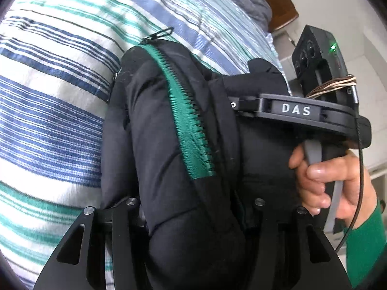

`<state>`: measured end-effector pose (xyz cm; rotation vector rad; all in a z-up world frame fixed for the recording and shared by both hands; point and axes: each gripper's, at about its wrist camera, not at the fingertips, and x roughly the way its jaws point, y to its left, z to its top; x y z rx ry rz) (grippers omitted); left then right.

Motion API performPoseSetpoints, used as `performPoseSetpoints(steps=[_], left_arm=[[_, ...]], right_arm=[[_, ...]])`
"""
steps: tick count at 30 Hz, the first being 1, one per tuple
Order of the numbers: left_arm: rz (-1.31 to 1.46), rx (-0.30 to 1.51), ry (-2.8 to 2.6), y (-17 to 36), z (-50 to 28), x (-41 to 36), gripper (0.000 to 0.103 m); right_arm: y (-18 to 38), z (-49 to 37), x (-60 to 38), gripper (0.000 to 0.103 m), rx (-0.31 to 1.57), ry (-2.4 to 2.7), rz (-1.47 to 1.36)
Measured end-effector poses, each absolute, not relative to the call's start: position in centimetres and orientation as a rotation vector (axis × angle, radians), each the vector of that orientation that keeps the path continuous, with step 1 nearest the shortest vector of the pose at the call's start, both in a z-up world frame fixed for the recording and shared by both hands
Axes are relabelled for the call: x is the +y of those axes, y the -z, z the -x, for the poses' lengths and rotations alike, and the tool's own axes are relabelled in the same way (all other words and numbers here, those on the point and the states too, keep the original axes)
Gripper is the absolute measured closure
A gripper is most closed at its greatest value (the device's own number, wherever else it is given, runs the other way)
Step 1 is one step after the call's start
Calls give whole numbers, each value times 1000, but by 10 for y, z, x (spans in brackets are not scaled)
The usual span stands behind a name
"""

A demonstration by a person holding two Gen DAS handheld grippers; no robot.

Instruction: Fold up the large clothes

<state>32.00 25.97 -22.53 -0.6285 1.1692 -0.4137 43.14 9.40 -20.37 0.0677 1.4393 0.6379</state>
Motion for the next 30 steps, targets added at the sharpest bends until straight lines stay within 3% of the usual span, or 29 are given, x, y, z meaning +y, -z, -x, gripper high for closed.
performPoseSetpoints(steps=[6,9,19,27,30], left_arm=[[574,1168,424,218,-320,255,50],[544,1164,422,213,-317,251,49],[561,1146,420,215,-309,248,48],[512,1131,387,210,-300,233,45],[499,1136,370,210,-300,231,44]], right_arm=[[193,-425,83,102,1365,-657,-69],[158,-396,62,97,1290,-677,-9],[87,-215,-56,92,1131,-772,171],[170,-220,-62,97,1176,-645,11],[176,-219,-66,99,1145,-641,-20]])
